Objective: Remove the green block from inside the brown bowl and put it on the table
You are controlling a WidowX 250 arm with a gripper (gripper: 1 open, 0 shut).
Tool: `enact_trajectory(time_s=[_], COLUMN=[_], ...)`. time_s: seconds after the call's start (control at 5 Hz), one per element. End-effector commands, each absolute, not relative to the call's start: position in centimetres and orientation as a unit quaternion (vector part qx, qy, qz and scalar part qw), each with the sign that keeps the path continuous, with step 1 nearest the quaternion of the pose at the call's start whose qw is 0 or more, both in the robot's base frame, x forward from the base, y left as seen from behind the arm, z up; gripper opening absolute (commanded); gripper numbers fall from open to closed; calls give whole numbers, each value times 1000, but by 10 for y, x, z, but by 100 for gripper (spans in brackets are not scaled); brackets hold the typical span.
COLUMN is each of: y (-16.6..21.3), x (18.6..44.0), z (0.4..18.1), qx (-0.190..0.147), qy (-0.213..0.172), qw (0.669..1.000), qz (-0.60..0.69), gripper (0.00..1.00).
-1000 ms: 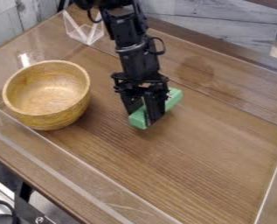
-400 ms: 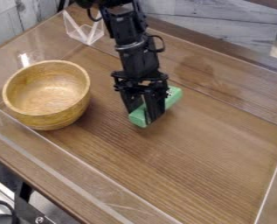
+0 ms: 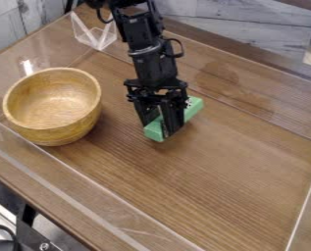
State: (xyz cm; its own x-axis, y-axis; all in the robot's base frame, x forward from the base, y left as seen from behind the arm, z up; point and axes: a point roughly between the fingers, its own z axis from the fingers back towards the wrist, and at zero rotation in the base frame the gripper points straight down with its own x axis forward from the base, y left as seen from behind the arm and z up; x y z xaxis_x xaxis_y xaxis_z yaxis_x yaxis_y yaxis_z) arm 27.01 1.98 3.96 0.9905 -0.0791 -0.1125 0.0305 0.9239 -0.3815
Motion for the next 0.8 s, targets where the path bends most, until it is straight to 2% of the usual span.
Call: enact_trajectory(time_s=[0.0,0.6], y=[24,25], x=[281,282], z=[53,53], qx=[-189,-193], qy=[36,41], qw=[981,980], qz=[-31,-30], gripper=[0,0])
